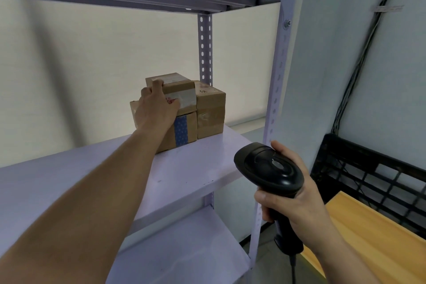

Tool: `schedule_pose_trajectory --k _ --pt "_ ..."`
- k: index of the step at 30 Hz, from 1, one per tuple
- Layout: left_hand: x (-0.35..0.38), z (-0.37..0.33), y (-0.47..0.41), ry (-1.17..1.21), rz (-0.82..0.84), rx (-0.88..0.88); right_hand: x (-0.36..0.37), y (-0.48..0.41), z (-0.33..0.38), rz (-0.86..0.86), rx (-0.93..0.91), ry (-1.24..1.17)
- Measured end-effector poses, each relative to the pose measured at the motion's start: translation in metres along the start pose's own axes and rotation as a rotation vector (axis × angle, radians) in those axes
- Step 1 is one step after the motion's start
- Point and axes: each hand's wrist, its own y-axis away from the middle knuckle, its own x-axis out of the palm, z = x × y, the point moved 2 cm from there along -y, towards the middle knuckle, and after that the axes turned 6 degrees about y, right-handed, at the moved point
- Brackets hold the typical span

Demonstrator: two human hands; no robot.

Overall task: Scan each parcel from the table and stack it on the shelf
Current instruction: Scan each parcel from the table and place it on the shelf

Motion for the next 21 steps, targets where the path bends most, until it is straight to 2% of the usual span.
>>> schedule_pose_trajectory --k 9,11,14,17,21 --pt "-0.009 -0.003 0.023 0.089 -0.038 -0.027 -0.021 0.030 0.006 -0.066 0.035 0.059" --pt "-0.012 -0.013 0.042 0.088 -0.108 0.023 -0.033 0.044 0.010 -0.079 0.030 0.076" --pt "-0.006 -0.035 0.090 0.117 -0.167 0.200 -0.055 0.069 0.015 -0.103 0.027 0.084" --pt "0.016 -0.058 0.155 0.166 -0.109 0.311 -0.080 0.098 0.020 -0.107 0.027 0.091" --pt "0.059 -0.091 0.249 0.235 0.084 0.316 -0.116 0.142 0.023 -0.095 0.039 0.083"
